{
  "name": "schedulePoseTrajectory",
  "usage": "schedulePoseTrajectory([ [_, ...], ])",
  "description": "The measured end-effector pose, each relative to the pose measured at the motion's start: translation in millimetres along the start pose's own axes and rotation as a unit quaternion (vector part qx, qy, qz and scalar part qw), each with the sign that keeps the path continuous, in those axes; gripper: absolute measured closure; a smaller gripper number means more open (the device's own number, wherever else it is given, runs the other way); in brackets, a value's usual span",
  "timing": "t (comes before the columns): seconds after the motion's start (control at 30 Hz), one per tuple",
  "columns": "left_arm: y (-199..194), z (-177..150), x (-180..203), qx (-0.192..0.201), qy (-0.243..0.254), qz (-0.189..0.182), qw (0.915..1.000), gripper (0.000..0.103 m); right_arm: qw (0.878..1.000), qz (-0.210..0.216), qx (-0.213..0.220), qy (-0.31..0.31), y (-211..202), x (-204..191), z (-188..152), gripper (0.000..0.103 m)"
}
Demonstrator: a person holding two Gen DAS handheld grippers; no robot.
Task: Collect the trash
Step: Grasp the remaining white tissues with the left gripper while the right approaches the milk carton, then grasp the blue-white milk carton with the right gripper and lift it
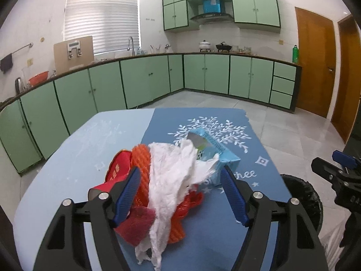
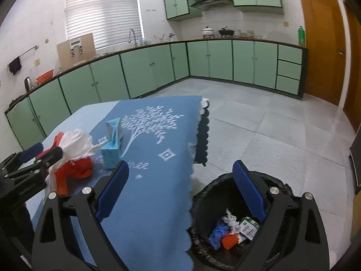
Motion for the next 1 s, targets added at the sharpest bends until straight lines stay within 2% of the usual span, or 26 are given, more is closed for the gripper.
schedulePoseTrajectory([
  [0.13, 9.4, -4.5, -0.8, -0.010, -0.001, -0.004, 0.9999, 0.039, 1.000, 0.000, -0.004, -0.010, 4.5, -7.3, -2.6, 0.013],
  [0.23, 18.1, -8.6, 0.4, -0.022, -0.001, -0.011, 0.9997, 0.048, 1.000, 0.001, -0.009, -0.010, 8.5, -7.8, -3.3, 0.013],
  [0.37, 25.8, -13.1, 1.5, -0.034, -0.004, -0.019, 0.9992, 0.068, 1.000, 0.001, -0.013, -0.012, 13.3, -8.7, -5.8, 0.013],
  [0.5, 22.8, -12.0, -1.0, -0.032, -0.012, -0.019, 0.9992, 0.082, 1.000, 0.005, -0.015, -0.016, 16.1, -12.7, -5.6, 0.013],
  [0.7, 13.0, -1.0, -8.0, -0.019, -0.024, -0.018, 0.9994, 0.089, 0.999, 0.021, -0.010, -0.029, 21.8, -27.5, 1.4, 0.013],
  [0.9, -1.0, 14.2, -11.8, 0.000, -0.036, -0.026, 0.9990, 0.092, 0.999, 0.039, -0.003, -0.035, 26.8, -44.3, 10.7, 0.013],
  [1.0, 1.0, 18.3, -15.7, 0.002, -0.036, -0.018, 0.9992, 0.094, 0.998, 0.044, 0.001, -0.036, 31.3, -51.8, 15.1, 0.013],
])
Point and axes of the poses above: each gripper's, at about its wrist camera, not at the fingertips, and y roughly the way its jaws point, x to its right, z to its top, the point moved 8 cm from there along y, roughly the way its jaws point, and after that the axes turned 6 degrees about y, right-handed, at the moved point
